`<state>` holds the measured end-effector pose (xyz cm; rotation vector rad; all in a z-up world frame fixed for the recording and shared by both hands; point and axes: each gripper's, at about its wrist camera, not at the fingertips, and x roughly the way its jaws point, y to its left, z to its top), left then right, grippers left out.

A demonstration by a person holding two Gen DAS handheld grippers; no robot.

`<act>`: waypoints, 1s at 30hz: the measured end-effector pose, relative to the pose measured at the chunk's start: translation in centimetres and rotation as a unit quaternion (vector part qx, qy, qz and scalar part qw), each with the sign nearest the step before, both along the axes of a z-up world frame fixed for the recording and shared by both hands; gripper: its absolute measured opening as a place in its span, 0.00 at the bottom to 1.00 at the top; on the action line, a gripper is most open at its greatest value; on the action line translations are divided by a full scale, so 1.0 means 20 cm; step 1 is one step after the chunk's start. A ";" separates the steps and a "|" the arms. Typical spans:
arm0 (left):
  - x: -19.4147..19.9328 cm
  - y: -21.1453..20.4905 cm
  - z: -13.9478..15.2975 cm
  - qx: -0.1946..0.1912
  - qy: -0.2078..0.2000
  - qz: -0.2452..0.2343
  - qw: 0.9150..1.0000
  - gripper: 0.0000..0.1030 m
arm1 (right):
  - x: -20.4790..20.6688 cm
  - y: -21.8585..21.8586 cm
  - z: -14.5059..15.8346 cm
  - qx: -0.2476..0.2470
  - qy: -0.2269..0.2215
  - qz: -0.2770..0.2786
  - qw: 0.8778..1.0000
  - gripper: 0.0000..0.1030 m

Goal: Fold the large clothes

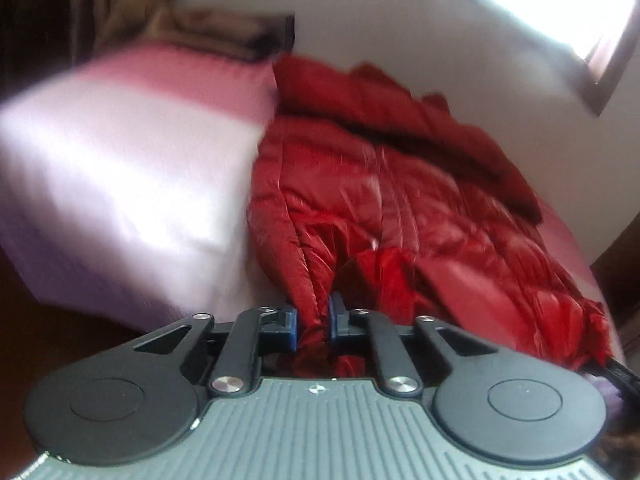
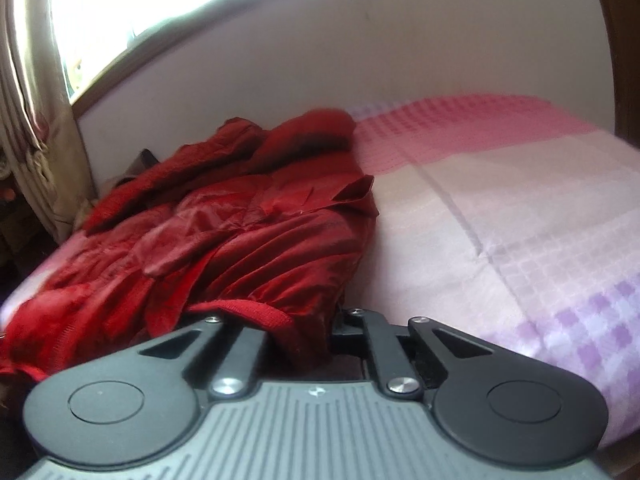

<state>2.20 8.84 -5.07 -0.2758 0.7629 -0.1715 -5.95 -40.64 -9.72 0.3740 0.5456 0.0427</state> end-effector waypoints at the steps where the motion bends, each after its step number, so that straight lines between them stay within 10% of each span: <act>1: -0.01 0.02 0.02 0.001 -0.004 0.004 1.000 0.13 | -0.03 0.01 0.02 0.007 -0.001 0.006 1.000 0.05; 10: -0.14 0.14 -0.03 0.042 0.002 0.012 0.999 0.25 | -0.33 0.16 0.01 0.022 0.033 0.051 0.998 0.05; 15: -0.19 0.21 0.05 0.020 -0.036 0.033 0.999 0.86 | -0.40 0.13 0.04 0.046 0.028 0.069 0.996 0.19; 18: -0.18 0.24 0.10 0.023 -0.063 0.046 0.997 0.97 | -0.40 0.09 0.08 0.048 0.018 0.071 0.996 0.39; 24: -0.11 0.27 0.05 0.060 -0.035 0.062 0.996 0.98 | -0.41 0.07 0.06 0.030 0.042 0.061 0.997 0.68; 30: -0.04 0.23 0.00 0.088 -0.019 0.062 0.994 0.98 | -0.36 0.13 0.05 -0.092 0.092 0.025 0.991 0.94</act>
